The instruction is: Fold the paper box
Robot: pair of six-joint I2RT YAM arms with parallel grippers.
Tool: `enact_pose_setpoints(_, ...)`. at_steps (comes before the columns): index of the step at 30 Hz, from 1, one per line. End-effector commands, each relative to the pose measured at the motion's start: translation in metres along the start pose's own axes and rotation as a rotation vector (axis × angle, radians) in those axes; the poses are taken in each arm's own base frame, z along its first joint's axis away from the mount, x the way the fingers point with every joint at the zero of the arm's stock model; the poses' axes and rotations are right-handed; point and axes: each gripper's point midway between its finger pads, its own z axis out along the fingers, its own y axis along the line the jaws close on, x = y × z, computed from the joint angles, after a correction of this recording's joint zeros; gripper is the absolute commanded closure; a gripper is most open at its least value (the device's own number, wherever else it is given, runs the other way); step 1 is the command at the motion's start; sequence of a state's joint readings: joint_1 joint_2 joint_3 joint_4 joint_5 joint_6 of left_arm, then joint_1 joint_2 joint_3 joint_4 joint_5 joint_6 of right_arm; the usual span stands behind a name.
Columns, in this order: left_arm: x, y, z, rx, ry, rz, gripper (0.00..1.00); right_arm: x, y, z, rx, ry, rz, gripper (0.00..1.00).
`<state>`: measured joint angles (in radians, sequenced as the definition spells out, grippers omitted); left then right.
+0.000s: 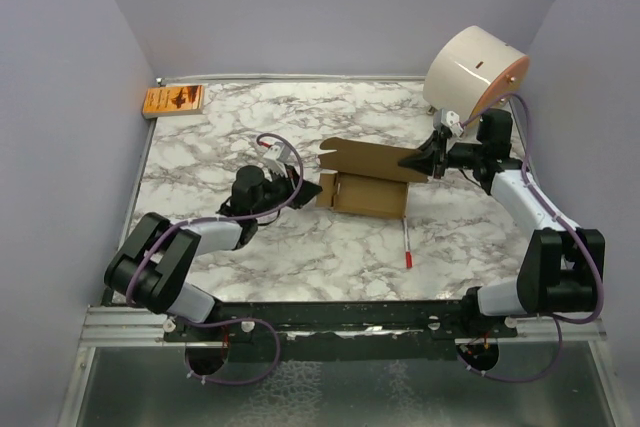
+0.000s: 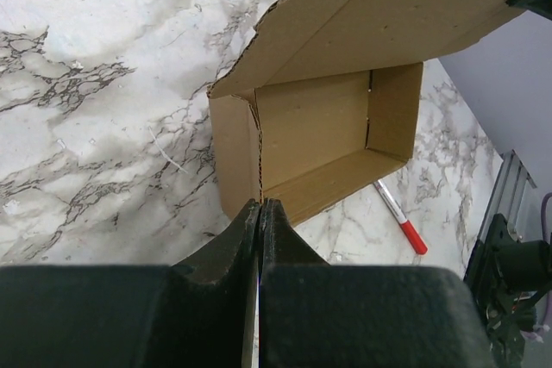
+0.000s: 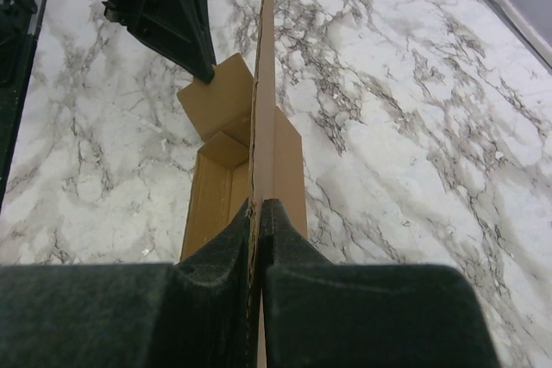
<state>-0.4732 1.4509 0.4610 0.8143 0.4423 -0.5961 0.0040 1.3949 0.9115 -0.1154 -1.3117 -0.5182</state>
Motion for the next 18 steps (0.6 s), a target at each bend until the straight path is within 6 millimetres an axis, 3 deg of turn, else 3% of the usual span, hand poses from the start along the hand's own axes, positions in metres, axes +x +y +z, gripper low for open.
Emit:
enact_pose_setpoints(1,-0.004,-0.009,0.009,0.058,-0.004,0.021,1.0,-0.002,-0.005,0.0,0.014,-0.007,-0.02,0.99)
enact_pose_setpoints(9,0.0,-0.006,0.019,0.079,0.023,0.039,0.95,0.004,-0.006,0.001,0.008,0.002,-0.005,0.99)
enact_pose_setpoints(18,0.003,-0.004,0.022,0.094,0.039,0.046,0.77,0.006,-0.007,0.001,0.006,0.005,-0.002,0.99)
